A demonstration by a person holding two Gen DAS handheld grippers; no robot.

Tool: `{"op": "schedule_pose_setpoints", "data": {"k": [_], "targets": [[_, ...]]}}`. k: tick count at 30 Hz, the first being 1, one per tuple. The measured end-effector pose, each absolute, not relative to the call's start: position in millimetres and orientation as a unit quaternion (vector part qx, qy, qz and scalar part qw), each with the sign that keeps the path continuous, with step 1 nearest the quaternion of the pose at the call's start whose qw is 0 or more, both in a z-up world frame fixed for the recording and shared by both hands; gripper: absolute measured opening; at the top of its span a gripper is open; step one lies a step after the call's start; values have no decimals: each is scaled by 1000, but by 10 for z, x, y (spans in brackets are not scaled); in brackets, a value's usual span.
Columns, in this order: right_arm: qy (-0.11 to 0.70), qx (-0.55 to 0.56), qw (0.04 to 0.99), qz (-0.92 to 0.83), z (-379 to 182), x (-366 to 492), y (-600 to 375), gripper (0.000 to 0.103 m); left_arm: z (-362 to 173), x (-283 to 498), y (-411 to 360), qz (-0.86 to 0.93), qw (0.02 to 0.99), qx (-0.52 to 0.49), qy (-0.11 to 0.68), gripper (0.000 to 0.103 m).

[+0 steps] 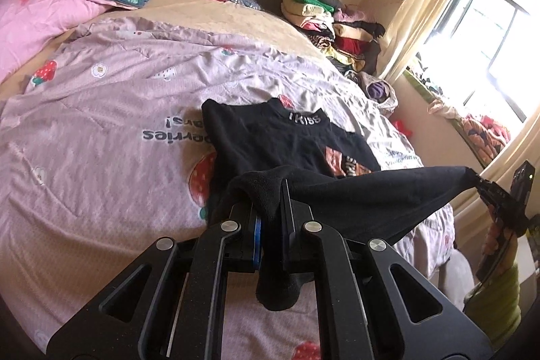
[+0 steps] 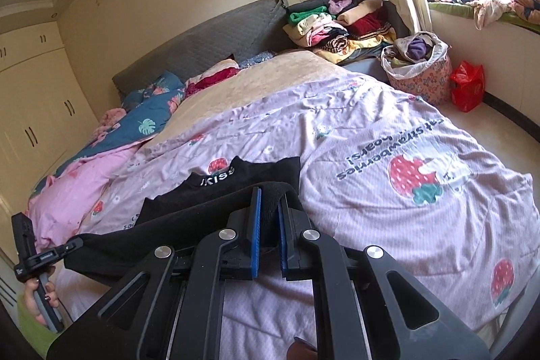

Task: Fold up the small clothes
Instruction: 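Lift the hem with both grippers and fold it toward the collar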

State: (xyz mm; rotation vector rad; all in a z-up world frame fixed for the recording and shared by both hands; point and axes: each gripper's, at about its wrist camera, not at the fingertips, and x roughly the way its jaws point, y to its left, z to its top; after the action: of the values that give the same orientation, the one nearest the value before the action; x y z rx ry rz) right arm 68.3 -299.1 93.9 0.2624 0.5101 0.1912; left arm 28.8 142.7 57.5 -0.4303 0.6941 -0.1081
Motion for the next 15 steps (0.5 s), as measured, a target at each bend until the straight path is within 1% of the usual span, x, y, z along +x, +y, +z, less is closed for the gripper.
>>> {"op": "schedule_pose_setpoints", "data": {"k": [15], "targets": [[259,108,957,76,1079,1249,-2861,8,650,748,1576,-37,917,-239,316,2]]}}
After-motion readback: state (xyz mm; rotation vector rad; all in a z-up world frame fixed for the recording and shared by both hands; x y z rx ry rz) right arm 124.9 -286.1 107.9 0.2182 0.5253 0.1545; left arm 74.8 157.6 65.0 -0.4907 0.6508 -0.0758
